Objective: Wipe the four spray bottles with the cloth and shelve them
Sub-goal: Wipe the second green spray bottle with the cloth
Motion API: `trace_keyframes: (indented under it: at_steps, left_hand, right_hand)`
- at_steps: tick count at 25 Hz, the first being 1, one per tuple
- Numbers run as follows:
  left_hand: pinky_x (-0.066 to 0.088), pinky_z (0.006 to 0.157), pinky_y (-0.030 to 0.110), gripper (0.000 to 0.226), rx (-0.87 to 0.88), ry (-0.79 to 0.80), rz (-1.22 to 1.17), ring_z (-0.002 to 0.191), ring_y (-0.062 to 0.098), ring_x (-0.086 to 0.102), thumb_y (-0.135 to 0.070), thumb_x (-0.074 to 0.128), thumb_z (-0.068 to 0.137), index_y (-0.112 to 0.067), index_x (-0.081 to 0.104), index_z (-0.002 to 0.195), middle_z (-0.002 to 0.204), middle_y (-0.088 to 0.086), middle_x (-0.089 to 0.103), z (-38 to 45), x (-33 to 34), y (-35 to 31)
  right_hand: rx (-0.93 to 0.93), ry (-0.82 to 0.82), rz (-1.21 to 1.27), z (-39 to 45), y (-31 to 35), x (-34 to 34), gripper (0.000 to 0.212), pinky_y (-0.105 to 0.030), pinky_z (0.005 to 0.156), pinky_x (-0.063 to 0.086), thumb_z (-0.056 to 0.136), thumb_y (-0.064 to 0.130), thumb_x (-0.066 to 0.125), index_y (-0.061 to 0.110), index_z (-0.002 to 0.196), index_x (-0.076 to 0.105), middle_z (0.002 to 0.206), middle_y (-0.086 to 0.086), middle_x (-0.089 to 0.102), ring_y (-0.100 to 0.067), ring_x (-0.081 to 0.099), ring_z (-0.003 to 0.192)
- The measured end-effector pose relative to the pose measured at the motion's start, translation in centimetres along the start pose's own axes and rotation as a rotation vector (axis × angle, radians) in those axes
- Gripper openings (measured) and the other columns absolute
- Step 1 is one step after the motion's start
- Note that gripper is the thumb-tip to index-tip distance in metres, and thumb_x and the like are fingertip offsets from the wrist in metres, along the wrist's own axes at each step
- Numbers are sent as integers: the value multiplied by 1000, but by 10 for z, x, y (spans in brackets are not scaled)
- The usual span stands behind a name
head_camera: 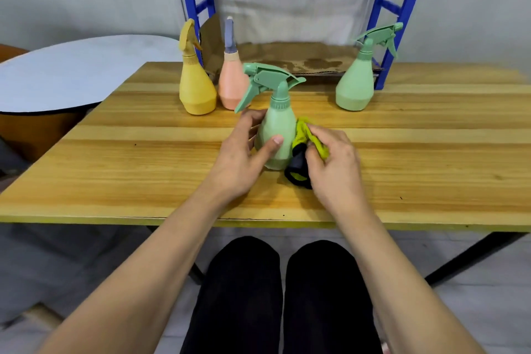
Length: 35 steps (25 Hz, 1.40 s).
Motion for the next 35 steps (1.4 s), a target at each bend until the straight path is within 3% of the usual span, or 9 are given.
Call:
trace_keyframes:
  at_steps: [4,10,14,16,18,21,24,32,35]
  left_hand:
    - [50,107,46,55,-33,-35,61,126,11,59,-44,70,91,-23,50,138,136,-8,61,-2,5,-4]
    - [46,105,41,75,-117,-281,282,124,21,49,-53,81,79,-24,49,140,127,0,52,-6,13,-19]
    - [40,111,36,67,-151,-118,292,130,18,43,-56,70,88,-31,47,146,137,0,47,6,2,-27]
    - [36,119,34,43,-112,22,110,139,9,42,-38,53,105,-36,46,147,148,-9,48,12,-15,-28]
    - [33,122,29,40,-54,140,37,141,-2,42,-23,43,110,-43,46,144,146,-22,52,16,-26,-28]
    - [42,109,15,38,-8,142,50,128,-12,52,-17,48,109,-34,51,142,136,-21,60,12,-23,-26]
    - [44,102,11,39,34,73,84,122,-14,56,-14,53,106,-23,54,144,136,-13,63,9,-21,-21]
    - [51,76,12,25,-28,-33,122,95,-3,67,-34,70,96,-36,59,118,106,-14,69,13,-26,-23]
    - [56,80,26,23,57,-72,174,94,10,66,-35,68,94,-30,56,113,112,-7,68,10,-19,-23]
  right_hand:
    - [20,15,-77,-11,-10,2,41,-7,91,26,94,11,58,25,132,62,123,-4,55,-18,55,112]
    - [-7,36,-81,-13,-9,3,46,-10,90,28,91,18,61,31,135,56,130,-2,53,-16,53,117]
    - [-21,34,-59,-12,-11,1,44,-6,90,26,95,16,60,32,136,57,131,-1,53,-14,52,117]
    - [-6,25,-38,-12,-12,1,43,-4,91,25,97,16,59,31,136,58,132,0,53,-13,52,118]
    - [26,-10,8,-14,-7,4,41,1,91,24,97,16,60,31,134,60,130,1,54,-13,53,119]
    - [-3,-103,97,-15,14,10,37,2,96,27,96,16,61,30,130,64,130,2,57,-9,54,120]
    - [-105,-130,154,6,34,9,37,-15,105,40,95,18,62,29,130,65,128,3,58,-7,55,120]
    - [-2,-77,11,-12,8,15,36,-5,94,31,94,14,60,23,130,65,122,-5,60,-20,59,112]
    - [-62,-130,179,4,27,15,33,-18,106,38,94,19,63,24,126,68,127,0,58,-12,55,121]
Point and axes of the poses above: each hand's wrist, its own z-axis towards the middle knuckle, its own x-axis out of the palm, y = z × x, the point moved 1 cm from there along z, towards the middle knuckle
